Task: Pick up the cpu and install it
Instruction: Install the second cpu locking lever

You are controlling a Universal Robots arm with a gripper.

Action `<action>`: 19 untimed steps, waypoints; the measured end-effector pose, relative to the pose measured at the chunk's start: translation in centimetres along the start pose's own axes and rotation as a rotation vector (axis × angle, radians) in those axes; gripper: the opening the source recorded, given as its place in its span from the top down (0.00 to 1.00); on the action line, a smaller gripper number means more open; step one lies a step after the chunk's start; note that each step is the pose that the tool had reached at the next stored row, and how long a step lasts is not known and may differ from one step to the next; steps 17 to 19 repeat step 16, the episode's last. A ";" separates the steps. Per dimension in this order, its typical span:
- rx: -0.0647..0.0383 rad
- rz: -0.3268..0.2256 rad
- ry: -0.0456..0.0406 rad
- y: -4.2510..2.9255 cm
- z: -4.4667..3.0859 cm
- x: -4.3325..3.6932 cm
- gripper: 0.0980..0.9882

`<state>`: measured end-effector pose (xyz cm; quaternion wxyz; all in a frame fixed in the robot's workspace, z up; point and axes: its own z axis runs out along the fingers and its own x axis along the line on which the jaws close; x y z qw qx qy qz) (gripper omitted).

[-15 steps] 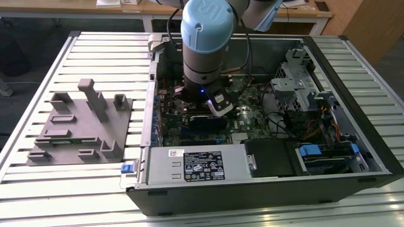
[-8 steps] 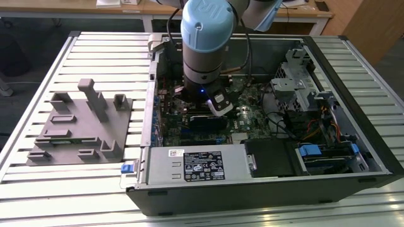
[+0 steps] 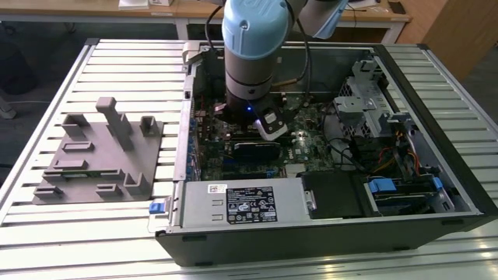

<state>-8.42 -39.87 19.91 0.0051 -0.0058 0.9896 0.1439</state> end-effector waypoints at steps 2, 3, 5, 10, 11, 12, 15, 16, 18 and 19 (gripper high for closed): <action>0.000 0.000 0.0000 0.10 -0.32 0.00 0.99; 0.000 0.000 0.0000 0.17 -0.55 -0.01 0.99; -0.001 0.000 0.0000 0.33 -1.12 -0.01 0.99; -0.008 0.000 -0.0002 0.75 -2.50 -0.03 0.99; -0.010 0.000 -0.0002 0.84 -2.83 -0.03 0.99; -0.012 0.000 -0.0002 0.92 -3.10 -0.04 0.99; -0.014 0.000 -0.0002 1.09 -3.66 -0.04 0.99; -0.015 0.000 -0.0002 1.09 -3.67 -0.05 0.99; -0.015 0.000 -0.0002 1.09 -3.67 -0.05 0.99; -0.015 0.000 -0.0002 1.09 -3.67 -0.05 0.99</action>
